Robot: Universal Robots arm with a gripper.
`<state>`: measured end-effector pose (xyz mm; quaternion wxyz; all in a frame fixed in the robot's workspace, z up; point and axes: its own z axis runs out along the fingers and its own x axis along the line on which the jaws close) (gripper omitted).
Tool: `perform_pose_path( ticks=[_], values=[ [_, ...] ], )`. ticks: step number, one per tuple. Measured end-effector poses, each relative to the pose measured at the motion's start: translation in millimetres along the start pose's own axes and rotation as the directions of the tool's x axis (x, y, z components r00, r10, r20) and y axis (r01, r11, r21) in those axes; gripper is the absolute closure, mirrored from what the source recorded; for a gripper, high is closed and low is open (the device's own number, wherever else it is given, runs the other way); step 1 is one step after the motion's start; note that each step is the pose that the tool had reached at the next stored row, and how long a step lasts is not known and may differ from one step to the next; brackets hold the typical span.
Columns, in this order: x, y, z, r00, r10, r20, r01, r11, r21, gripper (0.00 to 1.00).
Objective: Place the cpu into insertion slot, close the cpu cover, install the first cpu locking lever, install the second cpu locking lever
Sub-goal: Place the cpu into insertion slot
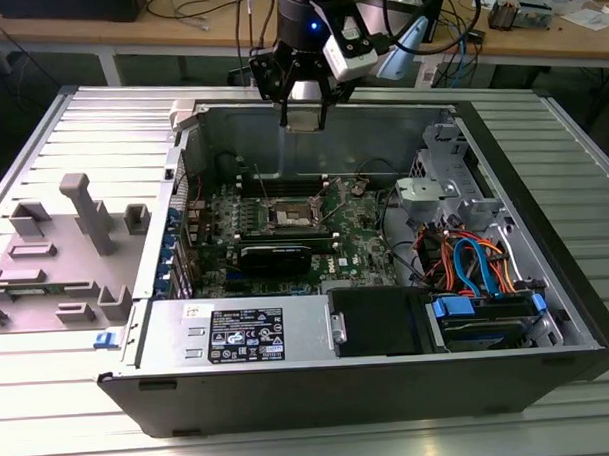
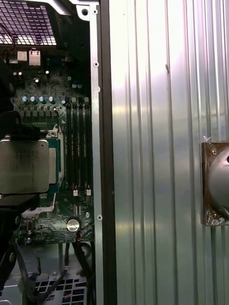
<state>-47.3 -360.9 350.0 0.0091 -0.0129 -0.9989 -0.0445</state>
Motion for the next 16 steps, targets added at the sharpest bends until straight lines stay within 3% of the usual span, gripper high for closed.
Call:
perform_pose_path(
  ticks=[16],
  values=[
    [4.0, -1.7, 5.6, 1.0, 0.0, 0.0, 0.0, 1.0, 0.0, 0.45]
  ],
)
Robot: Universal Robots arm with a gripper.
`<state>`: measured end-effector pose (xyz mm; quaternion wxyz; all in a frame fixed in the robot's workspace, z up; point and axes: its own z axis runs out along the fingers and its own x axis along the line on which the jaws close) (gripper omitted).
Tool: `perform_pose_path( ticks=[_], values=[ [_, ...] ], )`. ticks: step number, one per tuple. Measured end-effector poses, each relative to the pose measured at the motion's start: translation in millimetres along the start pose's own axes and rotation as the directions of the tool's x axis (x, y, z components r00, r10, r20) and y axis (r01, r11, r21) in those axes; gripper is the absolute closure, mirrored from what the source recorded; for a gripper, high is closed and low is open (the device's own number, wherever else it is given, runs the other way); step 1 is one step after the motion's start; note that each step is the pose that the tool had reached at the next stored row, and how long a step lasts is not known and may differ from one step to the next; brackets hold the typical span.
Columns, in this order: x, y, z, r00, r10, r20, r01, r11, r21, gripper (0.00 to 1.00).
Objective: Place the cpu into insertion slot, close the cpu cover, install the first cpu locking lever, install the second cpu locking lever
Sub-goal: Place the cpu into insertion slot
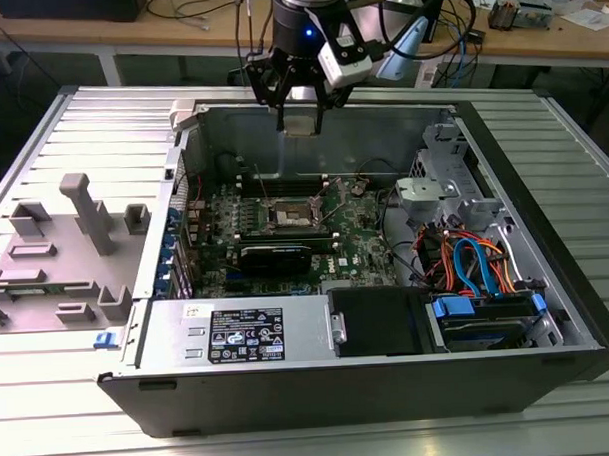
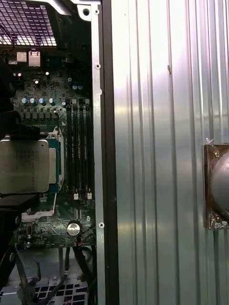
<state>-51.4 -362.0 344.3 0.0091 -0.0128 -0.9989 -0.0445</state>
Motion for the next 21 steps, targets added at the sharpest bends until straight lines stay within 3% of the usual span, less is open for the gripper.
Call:
perform_pose_path(
  ticks=[17, 18, 19, 20, 21],
  values=[
    [1.5, -2.3, 5.4, 1.0, 0.0, 0.0001, 0.0, 1.0, 0.0021, 0.45],
    [1.5, -2.3, 5.6, 1.0, 0.0, 0.0001, 0.0, 1.0, 0.0043, 0.45],
    [1.6, -2.4, 5.8, 1.0, 0.0, 0.0004, 0.0, 0.9999, 0.0115, 0.45],
    [1.5, -2.4, 6.2, 1.0, 0.0, 0.0008, 0.0, 0.9996, 0.027, 0.45],
    [1.5, -2.5, 6.7, 1.0, 0.0, 0.001, 0.0, 0.9994, 0.0347, 0.45]
  ],
)
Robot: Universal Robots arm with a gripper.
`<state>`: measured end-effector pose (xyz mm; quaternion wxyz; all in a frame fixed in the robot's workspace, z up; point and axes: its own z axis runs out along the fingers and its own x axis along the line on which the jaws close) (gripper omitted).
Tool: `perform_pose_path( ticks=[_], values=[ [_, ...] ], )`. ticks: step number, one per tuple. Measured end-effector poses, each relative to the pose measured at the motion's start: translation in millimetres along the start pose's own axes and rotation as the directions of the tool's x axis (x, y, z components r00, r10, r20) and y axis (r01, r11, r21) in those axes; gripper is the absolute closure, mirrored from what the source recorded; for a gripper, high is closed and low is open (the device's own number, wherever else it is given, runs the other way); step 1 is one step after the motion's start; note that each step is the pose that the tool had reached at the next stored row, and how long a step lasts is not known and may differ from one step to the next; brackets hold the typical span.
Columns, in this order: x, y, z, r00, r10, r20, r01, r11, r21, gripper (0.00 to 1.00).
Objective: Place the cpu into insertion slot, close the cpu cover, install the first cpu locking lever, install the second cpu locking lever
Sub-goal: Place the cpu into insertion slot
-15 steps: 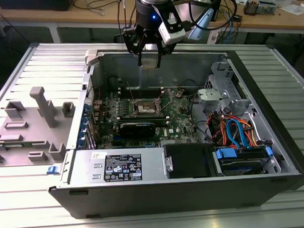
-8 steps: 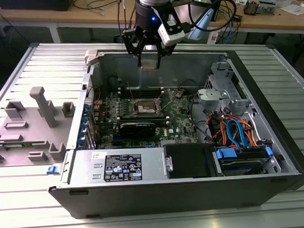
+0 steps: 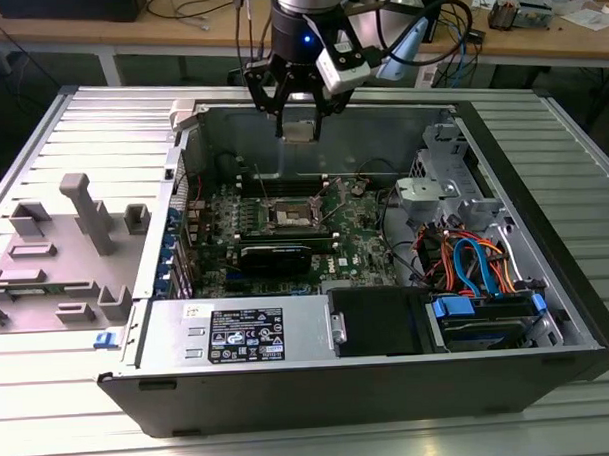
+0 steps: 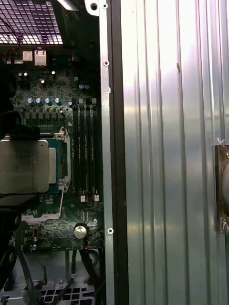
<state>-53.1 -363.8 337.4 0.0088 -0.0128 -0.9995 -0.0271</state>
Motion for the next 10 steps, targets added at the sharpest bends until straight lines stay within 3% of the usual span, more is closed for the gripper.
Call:
perform_pose_path(
  ticks=[10],
  values=[
    [0.7, -1.2, 4.3, 1.0, 0.0, -0.0001, 0.0, 1.0, 0.001, 0.45]
  ],
)
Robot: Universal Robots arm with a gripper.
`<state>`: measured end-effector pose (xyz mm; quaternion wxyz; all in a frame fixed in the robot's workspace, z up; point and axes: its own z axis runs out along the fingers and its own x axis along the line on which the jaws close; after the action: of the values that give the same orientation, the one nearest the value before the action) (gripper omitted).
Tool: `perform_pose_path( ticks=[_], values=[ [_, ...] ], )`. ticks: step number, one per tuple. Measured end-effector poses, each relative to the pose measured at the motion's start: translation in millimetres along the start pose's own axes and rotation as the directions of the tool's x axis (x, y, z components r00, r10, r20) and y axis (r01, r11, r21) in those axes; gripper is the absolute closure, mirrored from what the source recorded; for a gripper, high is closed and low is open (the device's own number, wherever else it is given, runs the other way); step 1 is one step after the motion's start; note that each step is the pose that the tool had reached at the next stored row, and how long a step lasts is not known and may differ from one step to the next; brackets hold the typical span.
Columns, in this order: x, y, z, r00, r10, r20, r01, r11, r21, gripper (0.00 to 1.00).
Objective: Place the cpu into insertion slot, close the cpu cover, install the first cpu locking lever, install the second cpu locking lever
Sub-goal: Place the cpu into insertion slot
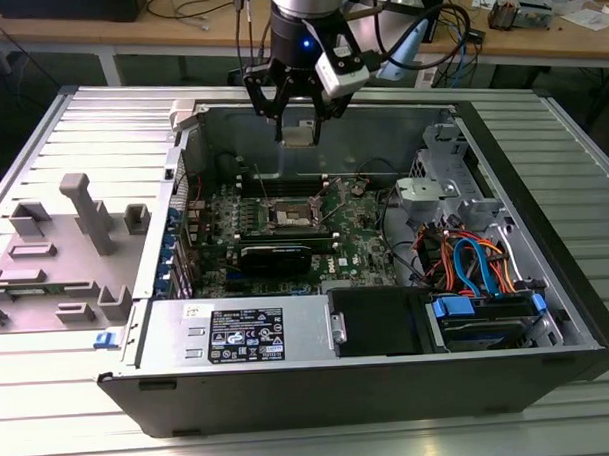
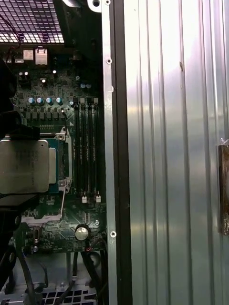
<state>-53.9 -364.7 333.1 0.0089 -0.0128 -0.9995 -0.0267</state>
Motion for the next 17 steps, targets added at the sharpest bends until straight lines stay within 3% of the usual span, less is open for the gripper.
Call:
perform_pose_path(
  ticks=[17],
  values=[
    [0.2, -1.1, 4.6, 1.0, 0.0, 0.0, 0.0, 1.0, 0.0, 0.45]
  ],
)
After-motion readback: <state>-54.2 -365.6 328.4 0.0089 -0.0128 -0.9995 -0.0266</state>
